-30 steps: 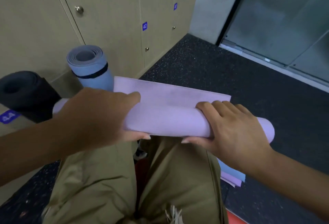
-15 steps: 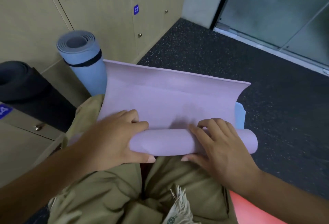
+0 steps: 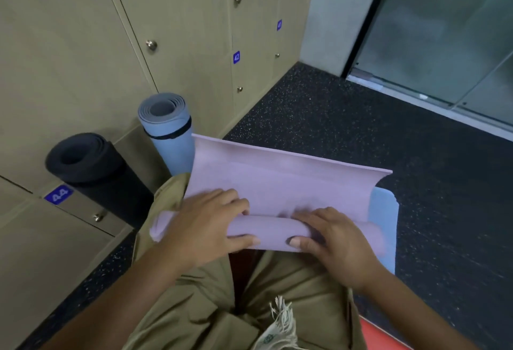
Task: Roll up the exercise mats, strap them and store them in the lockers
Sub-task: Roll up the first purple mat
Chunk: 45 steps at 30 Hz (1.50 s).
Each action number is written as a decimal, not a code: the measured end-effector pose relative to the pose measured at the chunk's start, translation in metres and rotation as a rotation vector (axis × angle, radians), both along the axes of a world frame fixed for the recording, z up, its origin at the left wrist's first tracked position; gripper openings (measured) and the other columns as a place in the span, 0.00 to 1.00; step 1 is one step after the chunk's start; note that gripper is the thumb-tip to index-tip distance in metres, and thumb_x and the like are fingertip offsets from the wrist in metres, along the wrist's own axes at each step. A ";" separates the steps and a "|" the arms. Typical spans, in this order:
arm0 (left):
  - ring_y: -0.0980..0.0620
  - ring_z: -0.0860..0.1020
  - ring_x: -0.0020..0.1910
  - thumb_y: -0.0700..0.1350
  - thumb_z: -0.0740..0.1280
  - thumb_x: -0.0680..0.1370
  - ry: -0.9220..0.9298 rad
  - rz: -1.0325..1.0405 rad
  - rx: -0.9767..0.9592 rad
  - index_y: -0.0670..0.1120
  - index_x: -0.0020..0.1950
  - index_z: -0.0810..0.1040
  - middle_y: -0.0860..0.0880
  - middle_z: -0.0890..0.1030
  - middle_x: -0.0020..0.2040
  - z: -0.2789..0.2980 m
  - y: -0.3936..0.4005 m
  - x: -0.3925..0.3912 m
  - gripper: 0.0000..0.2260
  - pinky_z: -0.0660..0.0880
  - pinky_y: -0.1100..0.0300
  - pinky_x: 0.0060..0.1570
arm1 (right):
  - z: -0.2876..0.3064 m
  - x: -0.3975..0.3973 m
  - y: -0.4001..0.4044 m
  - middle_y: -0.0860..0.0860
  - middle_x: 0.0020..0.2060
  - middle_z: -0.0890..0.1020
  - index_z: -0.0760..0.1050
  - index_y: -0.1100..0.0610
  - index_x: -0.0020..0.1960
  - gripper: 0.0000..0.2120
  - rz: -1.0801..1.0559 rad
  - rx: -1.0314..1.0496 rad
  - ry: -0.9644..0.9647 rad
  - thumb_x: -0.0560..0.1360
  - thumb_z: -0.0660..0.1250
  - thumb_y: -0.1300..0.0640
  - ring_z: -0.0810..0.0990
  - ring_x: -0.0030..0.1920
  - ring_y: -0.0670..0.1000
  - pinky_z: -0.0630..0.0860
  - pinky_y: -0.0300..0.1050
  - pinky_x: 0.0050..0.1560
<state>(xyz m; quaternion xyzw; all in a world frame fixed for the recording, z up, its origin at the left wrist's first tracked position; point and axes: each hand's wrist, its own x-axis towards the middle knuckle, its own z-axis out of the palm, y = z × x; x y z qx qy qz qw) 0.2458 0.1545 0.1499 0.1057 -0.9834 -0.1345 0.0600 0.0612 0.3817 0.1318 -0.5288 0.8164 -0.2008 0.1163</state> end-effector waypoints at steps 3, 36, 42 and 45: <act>0.50 0.77 0.45 0.69 0.59 0.79 0.147 0.110 -0.094 0.52 0.54 0.81 0.54 0.78 0.47 -0.020 0.015 0.001 0.23 0.76 0.50 0.43 | 0.003 -0.018 -0.011 0.41 0.52 0.80 0.78 0.41 0.64 0.28 0.032 0.032 -0.129 0.75 0.57 0.27 0.73 0.54 0.44 0.70 0.44 0.57; 0.47 0.80 0.51 0.75 0.62 0.68 0.183 0.244 -0.157 0.49 0.64 0.82 0.52 0.82 0.54 -0.050 0.008 -0.030 0.37 0.73 0.51 0.57 | -0.013 -0.020 -0.056 0.45 0.52 0.86 0.84 0.47 0.58 0.23 -0.104 -0.203 0.100 0.80 0.57 0.35 0.82 0.52 0.51 0.77 0.49 0.56; 0.46 0.78 0.56 0.77 0.52 0.69 -0.078 0.135 -0.063 0.50 0.66 0.77 0.51 0.80 0.56 -0.027 -0.006 -0.046 0.40 0.72 0.50 0.56 | -0.008 -0.028 -0.046 0.50 0.52 0.81 0.80 0.54 0.59 0.17 -0.036 -0.323 0.230 0.82 0.61 0.44 0.77 0.53 0.53 0.75 0.50 0.55; 0.47 0.77 0.56 0.79 0.55 0.69 -0.285 0.108 0.148 0.54 0.64 0.74 0.52 0.79 0.56 -0.020 -0.025 -0.055 0.36 0.73 0.50 0.56 | -0.014 -0.032 -0.037 0.50 0.57 0.82 0.80 0.54 0.64 0.19 0.000 -0.254 0.346 0.81 0.62 0.43 0.79 0.56 0.54 0.76 0.52 0.58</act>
